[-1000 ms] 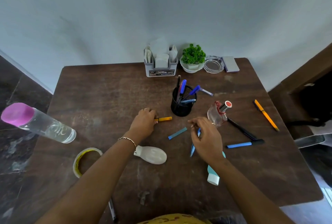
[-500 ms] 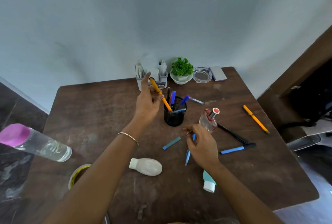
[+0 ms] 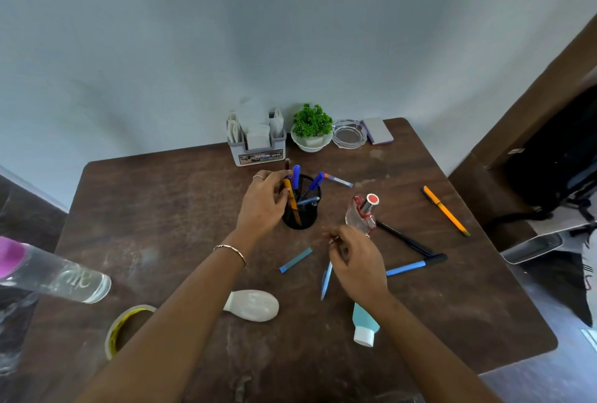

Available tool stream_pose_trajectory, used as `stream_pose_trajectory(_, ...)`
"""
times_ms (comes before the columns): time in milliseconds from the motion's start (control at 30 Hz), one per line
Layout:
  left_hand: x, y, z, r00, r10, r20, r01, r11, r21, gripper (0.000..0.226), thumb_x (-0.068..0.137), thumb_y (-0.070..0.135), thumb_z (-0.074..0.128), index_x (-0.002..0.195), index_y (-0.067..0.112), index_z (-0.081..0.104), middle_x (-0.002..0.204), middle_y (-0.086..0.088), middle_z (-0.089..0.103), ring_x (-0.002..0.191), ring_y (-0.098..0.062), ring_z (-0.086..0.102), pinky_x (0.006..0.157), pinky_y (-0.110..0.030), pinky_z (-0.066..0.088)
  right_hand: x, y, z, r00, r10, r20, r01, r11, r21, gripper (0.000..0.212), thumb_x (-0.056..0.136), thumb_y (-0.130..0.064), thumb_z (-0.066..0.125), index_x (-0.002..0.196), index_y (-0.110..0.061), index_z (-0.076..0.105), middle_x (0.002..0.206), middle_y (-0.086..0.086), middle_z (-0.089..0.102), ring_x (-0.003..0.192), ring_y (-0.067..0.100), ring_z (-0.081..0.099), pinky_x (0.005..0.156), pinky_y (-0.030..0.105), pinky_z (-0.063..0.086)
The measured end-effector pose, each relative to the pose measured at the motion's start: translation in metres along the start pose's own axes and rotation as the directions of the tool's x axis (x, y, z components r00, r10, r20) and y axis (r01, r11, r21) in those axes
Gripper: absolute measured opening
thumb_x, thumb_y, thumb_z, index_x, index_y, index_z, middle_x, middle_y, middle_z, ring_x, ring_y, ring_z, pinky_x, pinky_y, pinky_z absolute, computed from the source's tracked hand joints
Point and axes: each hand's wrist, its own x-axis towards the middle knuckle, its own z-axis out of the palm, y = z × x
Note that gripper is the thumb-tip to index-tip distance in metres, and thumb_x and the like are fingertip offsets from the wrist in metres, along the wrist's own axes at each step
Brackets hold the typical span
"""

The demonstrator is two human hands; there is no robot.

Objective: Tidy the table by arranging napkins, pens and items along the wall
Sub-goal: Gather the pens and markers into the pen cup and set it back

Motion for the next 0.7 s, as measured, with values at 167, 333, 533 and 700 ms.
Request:
stream_pose_trajectory(167, 0.002, -0.002, -0.005, 0.998, -0.042, -0.037, 0.042, 0.999, -0.002, 0.045, 0.089, 0.024, 0.061, 0.133, 0.026, 0.053, 0.119, 0.003, 0.045, 0.1, -0.013, 0.058, 0.091, -0.031, 0.051, 0.032, -0.008, -0.018, 0.995, -0.078, -0.067, 0.081, 0.996, 0.042, 0.015, 0.089, -0.011, 0.059, 0.098, -0.021, 0.064, 0.095, -0.009, 0.061, 0.083, 0.003, 0.055, 0.071, 0.021, 0.048)
stream_pose_trajectory(333, 0.009, 0.0, -0.01, 0.991, -0.119, -0.062, 0.11, 0.985, -0.131, 0.039, 0.086, 0.01, 0.062, 0.124, 0.018, 0.055, 0.106, -0.001, 0.055, 0.09, -0.012, 0.059, 0.086, -0.033, 0.054, 0.095, -0.018, -0.049, 0.977, -0.062, -0.203, 0.079, 0.994, 0.08, 0.014, 0.09, -0.012, 0.057, 0.096, -0.02, 0.066, 0.091, -0.01, 0.062, 0.077, 0.001, 0.054, 0.069, 0.02, 0.046)
stream_pose_trajectory(533, 0.018, -0.007, -0.007, 0.976, -0.217, -0.003, 0.209, 0.941, -0.267, 0.034, 0.089, 0.019, 0.064, 0.12, 0.014, 0.052, 0.108, -0.004, 0.06, 0.095, -0.017, 0.06, 0.083, -0.03, 0.052, 0.173, 0.022, -0.053, 0.992, 0.034, 0.124, -0.03, 0.999, -0.04, 0.014, 0.09, -0.013, 0.058, 0.098, -0.019, 0.068, 0.096, -0.005, 0.068, 0.085, 0.008, 0.061, 0.079, 0.024, 0.048)
stream_pose_trajectory(700, 0.019, -0.012, -0.005, 0.949, -0.292, 0.122, 0.316, 0.865, -0.389, 0.026, 0.098, 0.026, 0.049, 0.122, 0.017, 0.053, 0.107, 0.0, 0.063, 0.106, -0.017, 0.06, 0.09, -0.036, 0.052, 0.208, 0.068, -0.028, 0.921, 0.036, 0.387, 0.064, 0.968, -0.241, 0.012, 0.085, -0.016, 0.063, 0.095, -0.013, 0.068, 0.099, 0.005, 0.07, 0.094, 0.023, 0.064, 0.079, 0.035, 0.051)
